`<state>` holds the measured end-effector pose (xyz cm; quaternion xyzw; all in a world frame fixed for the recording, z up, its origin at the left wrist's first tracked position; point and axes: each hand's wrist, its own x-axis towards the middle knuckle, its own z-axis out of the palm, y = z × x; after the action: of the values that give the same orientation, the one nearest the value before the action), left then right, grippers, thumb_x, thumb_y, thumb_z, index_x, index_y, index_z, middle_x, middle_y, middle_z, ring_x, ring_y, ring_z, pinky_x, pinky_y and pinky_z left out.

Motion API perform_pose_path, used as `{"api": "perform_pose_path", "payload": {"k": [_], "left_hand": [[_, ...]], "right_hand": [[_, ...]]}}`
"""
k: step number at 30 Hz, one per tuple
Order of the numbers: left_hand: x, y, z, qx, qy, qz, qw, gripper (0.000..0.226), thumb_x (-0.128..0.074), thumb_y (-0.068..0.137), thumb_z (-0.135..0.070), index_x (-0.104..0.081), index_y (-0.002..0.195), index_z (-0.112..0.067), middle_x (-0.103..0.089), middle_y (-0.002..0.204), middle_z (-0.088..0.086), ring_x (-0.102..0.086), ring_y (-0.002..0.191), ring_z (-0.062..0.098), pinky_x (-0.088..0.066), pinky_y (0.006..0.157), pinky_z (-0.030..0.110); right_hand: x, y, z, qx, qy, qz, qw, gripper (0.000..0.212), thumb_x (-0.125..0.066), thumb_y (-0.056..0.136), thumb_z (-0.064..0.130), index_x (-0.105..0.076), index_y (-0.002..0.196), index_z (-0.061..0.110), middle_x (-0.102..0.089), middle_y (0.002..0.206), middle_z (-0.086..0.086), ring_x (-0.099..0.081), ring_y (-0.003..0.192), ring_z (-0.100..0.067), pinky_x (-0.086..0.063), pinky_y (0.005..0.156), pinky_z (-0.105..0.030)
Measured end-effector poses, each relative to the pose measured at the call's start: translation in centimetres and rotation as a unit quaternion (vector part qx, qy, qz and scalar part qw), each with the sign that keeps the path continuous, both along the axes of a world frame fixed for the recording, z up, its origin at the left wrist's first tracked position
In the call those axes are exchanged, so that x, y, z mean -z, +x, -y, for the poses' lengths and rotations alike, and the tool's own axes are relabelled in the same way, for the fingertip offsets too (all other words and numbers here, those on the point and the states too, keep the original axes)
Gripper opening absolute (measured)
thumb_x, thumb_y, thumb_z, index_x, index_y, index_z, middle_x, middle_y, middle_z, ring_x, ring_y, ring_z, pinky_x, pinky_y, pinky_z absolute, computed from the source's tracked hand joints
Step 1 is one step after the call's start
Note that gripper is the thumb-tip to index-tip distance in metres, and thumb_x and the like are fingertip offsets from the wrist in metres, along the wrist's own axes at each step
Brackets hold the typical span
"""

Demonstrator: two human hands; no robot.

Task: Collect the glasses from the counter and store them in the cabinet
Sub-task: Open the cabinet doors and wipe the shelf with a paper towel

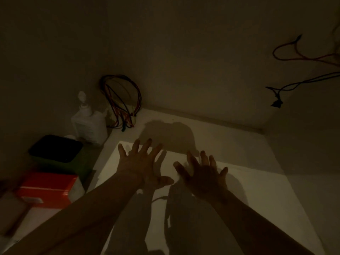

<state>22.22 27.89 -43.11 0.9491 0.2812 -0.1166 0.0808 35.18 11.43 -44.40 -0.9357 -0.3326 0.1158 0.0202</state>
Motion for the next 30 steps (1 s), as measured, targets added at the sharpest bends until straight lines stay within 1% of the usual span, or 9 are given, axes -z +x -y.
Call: {"api": "perform_pose_path", "payload": {"k": [5,10,13,15,21,24,26,28,30], "left_hand": [[-1.2,-0.6,1.2,-0.006,-0.041,-0.002,0.999,0.119,-0.041,0.06,-0.099,0.012,0.153,-0.045,0.014,0.166,-0.006,0.013,0.15,0.029,0.003,0.112,0.073],[-2.5,-5.2,5.4,-0.027,-0.097,-0.034,0.994,0.121,-0.043,0.059,-0.099,0.008,0.154,-0.044,0.008,0.166,-0.008,0.006,0.151,0.03,-0.001,0.111,0.074],[-4.3,-9.9,8.9,-0.02,-0.103,-0.067,0.992,0.121,-0.038,0.058,-0.101,0.009,0.153,-0.044,0.008,0.166,-0.008,0.006,0.151,0.03,-0.003,0.111,0.074],[-5.2,-10.9,10.4,-0.014,-0.093,-0.057,0.994,0.119,-0.037,0.059,-0.101,0.007,0.154,-0.045,0.006,0.166,-0.008,0.003,0.151,0.03,-0.004,0.111,0.074],[-11.5,-16.5,16.1,-0.007,-0.126,-0.096,0.987,0.117,-0.04,0.061,-0.098,0.009,0.154,-0.044,0.011,0.166,-0.007,0.008,0.151,0.029,0.001,0.112,0.072],[-15.0,-18.9,18.5,0.007,-0.108,-0.107,0.988,0.115,-0.043,0.066,-0.095,0.008,0.155,-0.043,0.009,0.166,-0.004,0.005,0.152,0.03,0.002,0.112,0.073],[-17.7,-20.2,19.9,0.001,-0.093,-0.105,0.99,0.112,-0.044,0.066,-0.094,-0.004,0.155,-0.04,-0.004,0.167,-0.001,-0.003,0.151,0.032,0.001,0.112,0.073],[-21.1,-21.3,21.4,-0.006,-0.077,-0.113,0.991,0.111,-0.042,0.066,-0.095,-0.005,0.154,-0.039,-0.006,0.166,-0.001,-0.003,0.151,0.032,-0.001,0.111,0.073],[-25.5,-22.4,23.7,-0.006,-0.083,-0.114,0.99,0.112,-0.04,0.066,-0.095,0.003,0.154,-0.042,0.002,0.167,-0.004,0.002,0.151,0.031,-0.001,0.112,0.073]], "right_hand": [[-0.9,-1.3,0.8,0.016,-0.039,-0.053,0.998,0.088,-0.008,0.078,0.093,-0.002,0.155,0.052,0.005,0.171,0.0,0.004,0.154,-0.037,0.002,0.114,-0.076],[-3.0,-4.9,5.1,0.043,-0.054,-0.106,0.992,0.092,-0.005,0.075,0.095,-0.003,0.156,0.051,-0.002,0.171,-0.001,-0.002,0.154,-0.036,0.0,0.115,-0.074],[-5.2,-8.6,8.6,0.041,-0.103,-0.126,0.986,0.094,-0.001,0.071,0.095,-0.007,0.155,0.052,-0.009,0.17,-0.001,-0.008,0.153,-0.036,-0.004,0.115,-0.074],[-6.2,-9.9,10.0,0.053,-0.099,-0.123,0.986,0.095,-0.001,0.07,0.095,-0.009,0.154,0.053,-0.011,0.169,0.0,-0.01,0.153,-0.035,-0.004,0.116,-0.072],[-11.1,-16.4,14.8,0.014,-0.144,-0.166,0.975,0.086,-0.017,0.082,0.087,-0.015,0.157,0.046,-0.006,0.17,-0.002,-0.003,0.154,-0.036,-0.007,0.118,-0.069],[-14.7,-18.8,16.5,-0.037,-0.173,-0.185,0.967,0.082,-0.004,0.086,0.085,-0.004,0.158,0.046,0.003,0.171,-0.001,0.003,0.155,-0.031,-0.003,0.121,-0.062],[-18.2,-20.5,17.6,-0.009,-0.153,-0.184,0.971,0.091,0.001,0.079,0.091,-0.009,0.158,0.046,-0.012,0.17,-0.005,-0.01,0.154,-0.033,-0.004,0.119,-0.067],[-22.5,-21.7,19.0,0.02,-0.129,-0.182,0.975,0.099,0.002,0.073,0.095,-0.015,0.157,0.046,-0.02,0.167,-0.011,-0.015,0.152,-0.038,-0.004,0.116,-0.072],[-27.5,-22.9,21.3,0.013,-0.136,-0.187,0.973,0.101,0.004,0.07,0.096,-0.008,0.157,0.047,-0.007,0.17,-0.008,-0.004,0.154,-0.037,0.0,0.116,-0.073]]}}
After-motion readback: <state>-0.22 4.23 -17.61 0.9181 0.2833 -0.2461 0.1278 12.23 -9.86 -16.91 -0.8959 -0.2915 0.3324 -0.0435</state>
